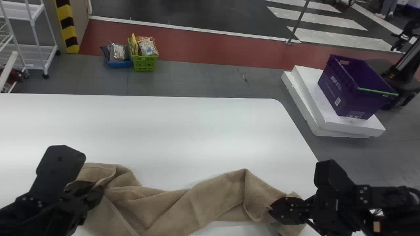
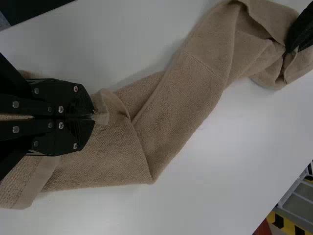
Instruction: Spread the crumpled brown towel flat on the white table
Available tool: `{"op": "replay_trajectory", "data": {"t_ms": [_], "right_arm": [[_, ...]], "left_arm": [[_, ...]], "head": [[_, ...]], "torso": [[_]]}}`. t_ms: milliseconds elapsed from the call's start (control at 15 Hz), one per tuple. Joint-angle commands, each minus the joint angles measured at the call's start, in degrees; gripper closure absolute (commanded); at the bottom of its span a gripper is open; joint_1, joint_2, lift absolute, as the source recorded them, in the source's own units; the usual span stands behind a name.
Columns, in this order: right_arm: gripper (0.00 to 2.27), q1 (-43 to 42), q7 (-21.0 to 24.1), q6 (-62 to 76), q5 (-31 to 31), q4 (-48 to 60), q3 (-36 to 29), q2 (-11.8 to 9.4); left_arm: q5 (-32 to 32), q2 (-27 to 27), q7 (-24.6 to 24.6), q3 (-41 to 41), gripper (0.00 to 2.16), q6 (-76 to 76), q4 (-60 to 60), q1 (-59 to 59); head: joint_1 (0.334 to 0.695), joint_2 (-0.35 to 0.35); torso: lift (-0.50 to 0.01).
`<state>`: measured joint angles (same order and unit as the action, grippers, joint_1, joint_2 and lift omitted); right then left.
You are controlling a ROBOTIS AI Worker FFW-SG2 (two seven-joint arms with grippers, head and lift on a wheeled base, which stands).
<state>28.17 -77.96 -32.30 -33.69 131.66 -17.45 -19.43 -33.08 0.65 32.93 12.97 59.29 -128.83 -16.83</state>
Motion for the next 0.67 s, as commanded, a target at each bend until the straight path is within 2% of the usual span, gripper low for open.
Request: {"op": "replay_trajectory", "data": {"t_ms": [0,200,267,467,600], "right_arm": [[1.12,-0.1,-0.4,0.0,-0.1,-0.1,0.1,0.0],[1.12,-1.7,-0.4,0.0,2.0,-0.4,-1.5,1.1],[1.12,-3.1,-0.4,-0.2,6.3,-0.7,-4.3,2.2],[1.12,-10.0,-0.4,-1.1,13.6,-1.8,-11.6,8.0],[1.12,-12.4,-0.4,-4.2,17.6,-1.8,-12.7,9.8]], "left_arm": [[1.3,0.1,0.8,-2.1,1.25,-0.1,-3.7,-2.1],[4.4,0.1,1.1,-6.3,1.25,-1.0,-6.9,-4.5],[6.6,0.1,1.1,-8.1,1.25,-1.1,-7.9,-4.8],[10.7,-0.2,0.6,-11.5,1.25,-1.0,-9.2,-5.0],[13.3,-0.5,0.2,-12.6,1.25,-1.1,-9.2,-4.5]], "head": [[0.695,-0.264],[0.695,-0.242],[0.695,-0.233],[0.695,-0.204],[0.695,-0.197]], "torso": [[-0.123],[-0.123],[-0.123],[-0.123],[-0.123]]}}
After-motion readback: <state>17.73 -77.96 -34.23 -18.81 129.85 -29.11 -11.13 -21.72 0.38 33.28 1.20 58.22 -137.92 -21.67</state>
